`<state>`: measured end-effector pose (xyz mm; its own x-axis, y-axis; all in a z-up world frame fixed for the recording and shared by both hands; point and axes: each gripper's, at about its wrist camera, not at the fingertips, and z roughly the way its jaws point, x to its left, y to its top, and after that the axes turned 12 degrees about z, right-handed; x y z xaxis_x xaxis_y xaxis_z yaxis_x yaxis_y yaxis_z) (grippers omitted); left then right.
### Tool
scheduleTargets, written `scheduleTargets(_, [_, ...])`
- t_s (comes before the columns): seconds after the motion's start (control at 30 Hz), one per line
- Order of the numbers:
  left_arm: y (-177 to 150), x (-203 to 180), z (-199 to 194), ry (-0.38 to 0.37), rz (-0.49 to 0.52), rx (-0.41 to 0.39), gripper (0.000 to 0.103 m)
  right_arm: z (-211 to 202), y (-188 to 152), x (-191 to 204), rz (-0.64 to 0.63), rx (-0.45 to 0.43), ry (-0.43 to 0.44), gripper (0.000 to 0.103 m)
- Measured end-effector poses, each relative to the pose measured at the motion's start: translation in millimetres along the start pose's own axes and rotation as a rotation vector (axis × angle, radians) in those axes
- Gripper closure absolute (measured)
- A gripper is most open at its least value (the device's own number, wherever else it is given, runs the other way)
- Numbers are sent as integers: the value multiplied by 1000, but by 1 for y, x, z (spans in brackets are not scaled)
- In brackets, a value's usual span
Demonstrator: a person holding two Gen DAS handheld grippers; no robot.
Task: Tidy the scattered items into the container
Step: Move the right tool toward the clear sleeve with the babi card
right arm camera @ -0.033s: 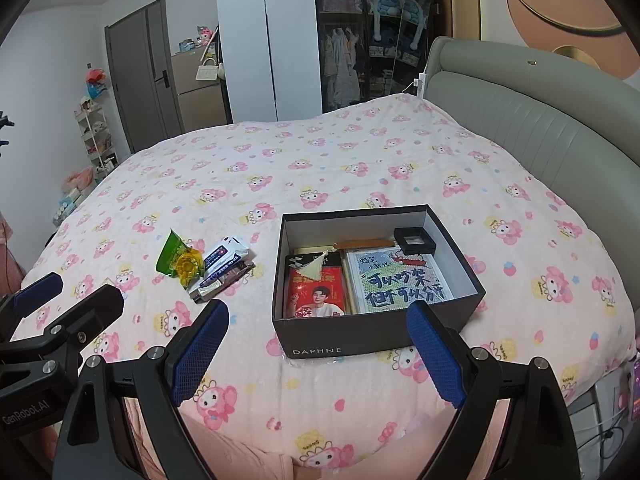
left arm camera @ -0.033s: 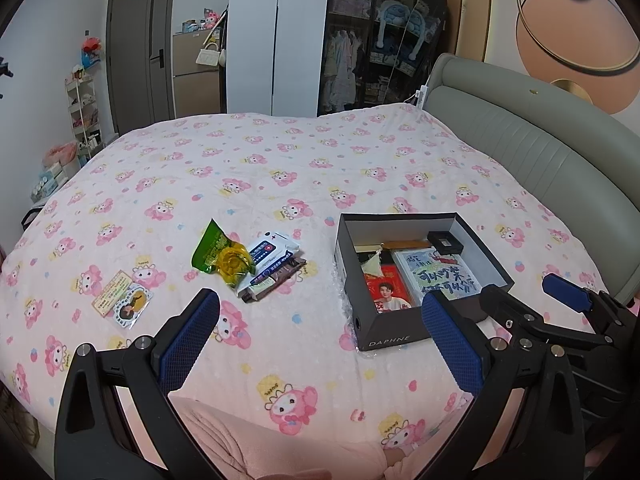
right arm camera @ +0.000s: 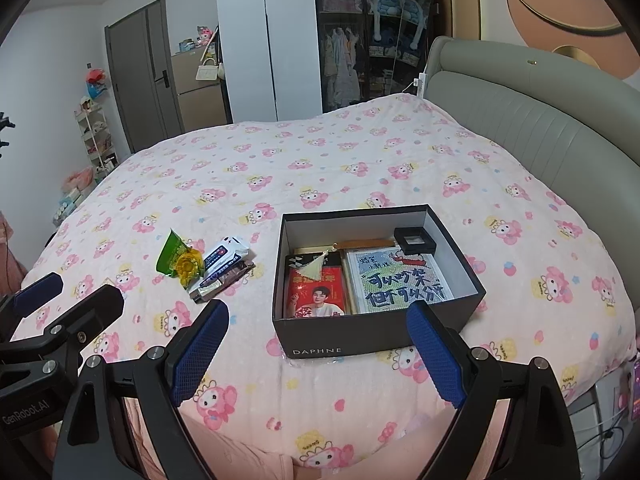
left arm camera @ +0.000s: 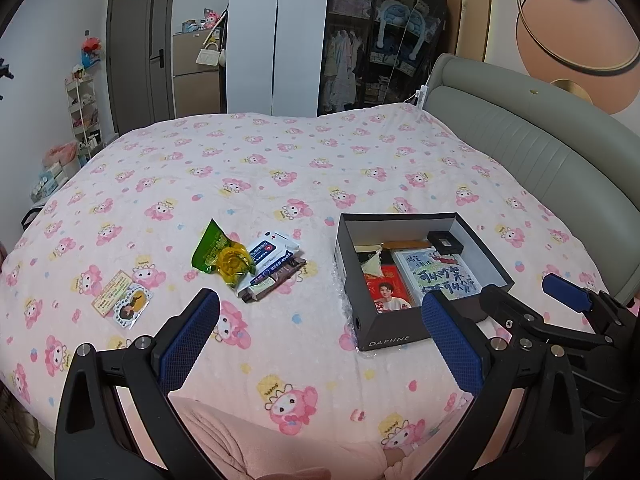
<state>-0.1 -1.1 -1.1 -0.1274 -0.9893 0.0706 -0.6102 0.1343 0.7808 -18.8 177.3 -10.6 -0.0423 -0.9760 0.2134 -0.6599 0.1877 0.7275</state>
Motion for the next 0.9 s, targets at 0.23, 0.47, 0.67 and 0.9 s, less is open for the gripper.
scheduleTargets(0.23, [-5,6,4,-12,-10,11,1,9,-3,5,-16,23,19,13])
scheduleTargets(0.47, [-12,29,10,5,-49,19,1,21,-5,33,-78,21,45,13])
scheduleTargets(0.67, [-20,59,18,37,-102,31,1,43,-2,68,-160,0,100,13])
scheduleTargets(0.9, [-39,119,30,98,-182,67,4,79,-5,131,-237,67,227,13])
